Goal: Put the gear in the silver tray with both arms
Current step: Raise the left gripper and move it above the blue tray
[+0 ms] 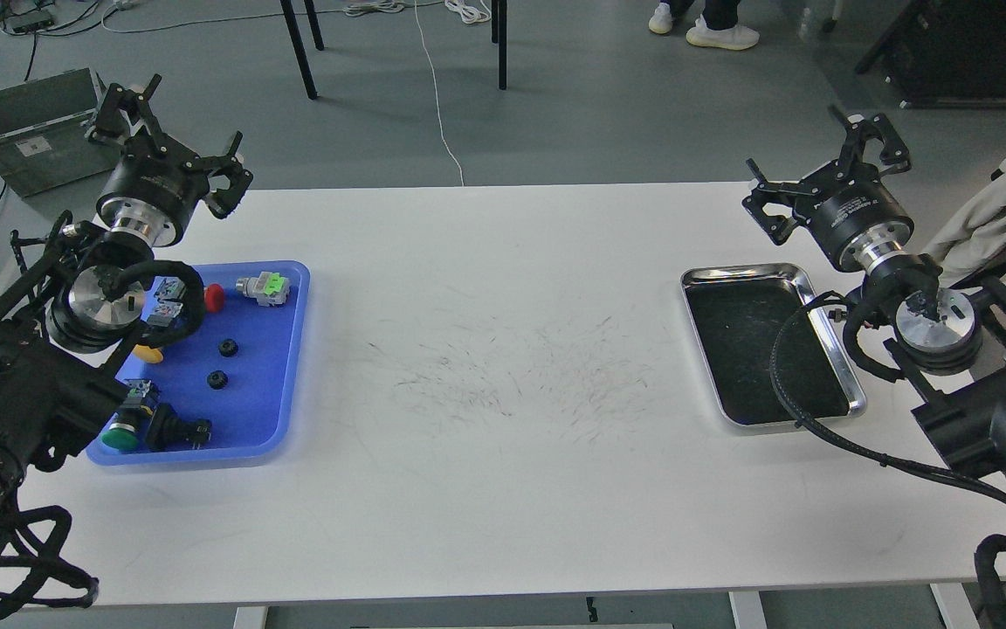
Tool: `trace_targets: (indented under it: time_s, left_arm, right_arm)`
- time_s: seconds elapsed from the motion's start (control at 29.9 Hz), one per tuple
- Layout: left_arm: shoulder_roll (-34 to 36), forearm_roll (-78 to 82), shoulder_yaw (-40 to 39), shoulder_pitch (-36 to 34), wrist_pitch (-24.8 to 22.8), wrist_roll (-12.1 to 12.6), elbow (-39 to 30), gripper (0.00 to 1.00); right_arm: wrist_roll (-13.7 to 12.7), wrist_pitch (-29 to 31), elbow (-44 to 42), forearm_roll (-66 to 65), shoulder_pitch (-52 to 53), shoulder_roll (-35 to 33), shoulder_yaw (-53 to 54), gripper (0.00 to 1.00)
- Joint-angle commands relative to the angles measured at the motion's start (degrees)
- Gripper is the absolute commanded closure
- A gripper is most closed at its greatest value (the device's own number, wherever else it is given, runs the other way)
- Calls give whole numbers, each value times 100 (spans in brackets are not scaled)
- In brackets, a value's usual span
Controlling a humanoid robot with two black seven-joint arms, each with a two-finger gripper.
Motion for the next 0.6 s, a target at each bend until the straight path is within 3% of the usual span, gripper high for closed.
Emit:
trace_targets:
  time_s: [0.0, 0.43, 0.57]
  left_arm:
    - [-9, 0, 0, -6, 61, -9, 19, 1]
    - [26, -9, -9, -58, 140, -26, 89, 1]
    - [88, 0, 0, -85, 97, -62, 431, 1]
  right_arm:
    - [1, -5, -1, 0, 0, 1, 0, 1]
    - [1, -5, -1, 0, 26, 18, 0, 1]
    - [1, -5, -1, 0, 35, 18, 0, 1]
